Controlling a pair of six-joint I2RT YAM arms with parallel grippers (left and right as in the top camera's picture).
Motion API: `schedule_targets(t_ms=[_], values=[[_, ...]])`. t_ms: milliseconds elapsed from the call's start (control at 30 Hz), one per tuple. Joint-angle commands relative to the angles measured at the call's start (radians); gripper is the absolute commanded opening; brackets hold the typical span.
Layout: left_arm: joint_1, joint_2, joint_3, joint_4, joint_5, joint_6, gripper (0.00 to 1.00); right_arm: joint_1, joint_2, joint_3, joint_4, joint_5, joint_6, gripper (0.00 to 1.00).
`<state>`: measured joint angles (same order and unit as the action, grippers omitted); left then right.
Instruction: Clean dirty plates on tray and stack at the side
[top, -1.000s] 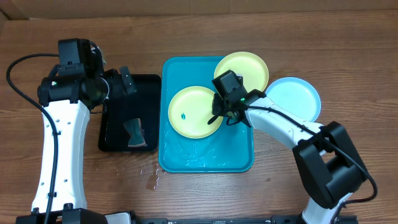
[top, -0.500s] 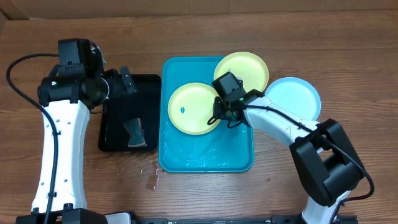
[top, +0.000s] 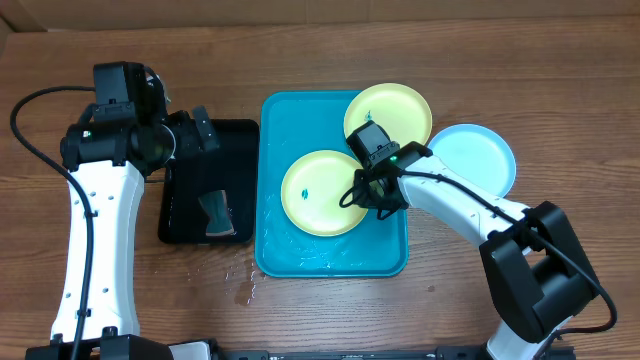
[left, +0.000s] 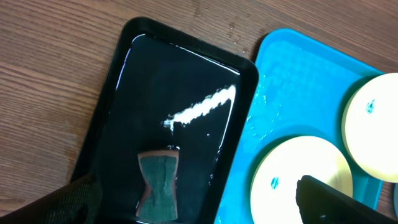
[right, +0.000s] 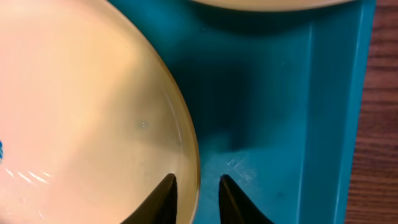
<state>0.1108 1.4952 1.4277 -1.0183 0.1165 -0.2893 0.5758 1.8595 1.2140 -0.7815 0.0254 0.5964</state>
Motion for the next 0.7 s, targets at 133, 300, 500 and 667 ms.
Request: schedule_targets(t_ms=[133,300,500,667], values=[[-0.009,0.010,0.021,0.001,0.007,-0.018,1.00,-0.105,-0.033,0.175,-0.063,0.000,-0.003,0.38],[-0.009,0.010,0.021,0.001,0.007,-0.018,1.00,-0.241,-0.028,0.195,0.022,0.035,-0.030,0.43],[-0.009,0.010,0.021,0.001,0.007,-0.018,1.00,-0.359,-0.011,0.193,0.092,0.087,-0.030,0.44],[-0.009,0.010,0.021,0.001,0.007,-0.018,1.00,-0.401,0.001,0.193,0.126,0.087,-0.029,0.47]])
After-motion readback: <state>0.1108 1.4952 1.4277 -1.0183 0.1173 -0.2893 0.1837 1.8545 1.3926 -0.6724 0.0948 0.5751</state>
